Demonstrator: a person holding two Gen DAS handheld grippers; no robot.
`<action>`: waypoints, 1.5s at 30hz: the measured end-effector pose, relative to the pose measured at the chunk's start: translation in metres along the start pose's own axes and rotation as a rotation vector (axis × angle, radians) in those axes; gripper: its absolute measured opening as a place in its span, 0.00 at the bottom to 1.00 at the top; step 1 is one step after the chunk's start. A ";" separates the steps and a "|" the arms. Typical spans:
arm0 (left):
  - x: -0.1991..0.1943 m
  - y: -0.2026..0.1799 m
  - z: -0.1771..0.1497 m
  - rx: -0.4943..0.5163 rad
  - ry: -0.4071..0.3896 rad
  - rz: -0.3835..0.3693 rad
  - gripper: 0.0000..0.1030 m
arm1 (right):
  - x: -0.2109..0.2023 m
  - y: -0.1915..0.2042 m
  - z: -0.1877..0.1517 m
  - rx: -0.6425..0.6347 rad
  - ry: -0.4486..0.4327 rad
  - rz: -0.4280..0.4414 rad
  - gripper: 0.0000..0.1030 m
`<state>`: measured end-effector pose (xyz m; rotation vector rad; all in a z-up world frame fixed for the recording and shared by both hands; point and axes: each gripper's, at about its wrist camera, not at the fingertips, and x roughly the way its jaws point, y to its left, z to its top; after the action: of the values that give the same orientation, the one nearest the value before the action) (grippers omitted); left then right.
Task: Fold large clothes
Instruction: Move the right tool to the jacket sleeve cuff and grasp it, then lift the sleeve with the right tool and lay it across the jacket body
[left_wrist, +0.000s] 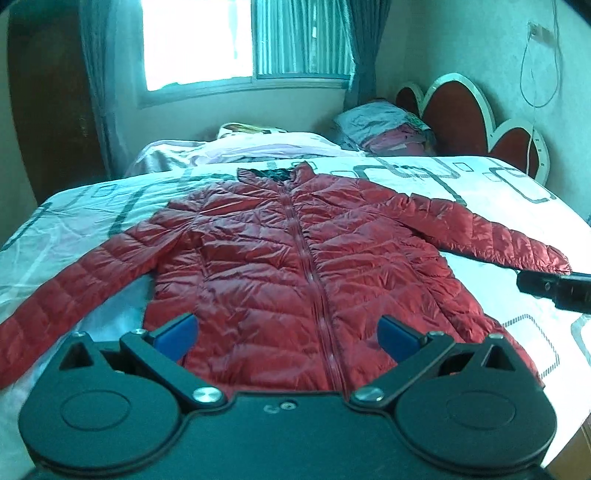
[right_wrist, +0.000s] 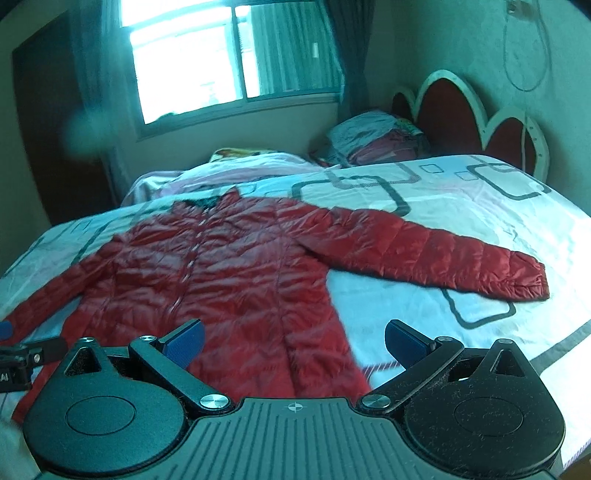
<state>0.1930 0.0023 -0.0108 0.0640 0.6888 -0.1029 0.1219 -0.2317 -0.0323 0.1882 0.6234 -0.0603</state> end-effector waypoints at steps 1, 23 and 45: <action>0.005 0.000 0.003 0.007 0.004 -0.009 1.00 | 0.004 -0.002 0.003 0.011 -0.005 -0.012 1.00; 0.110 -0.076 0.043 0.085 0.178 -0.233 1.00 | 0.063 -0.192 0.029 0.419 -0.038 -0.305 0.64; 0.207 -0.172 0.088 0.082 0.256 -0.047 1.00 | 0.125 -0.338 0.004 0.807 -0.054 -0.255 0.20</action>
<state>0.3874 -0.1917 -0.0797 0.1417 0.9418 -0.1699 0.1874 -0.5645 -0.1555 0.8834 0.5388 -0.5654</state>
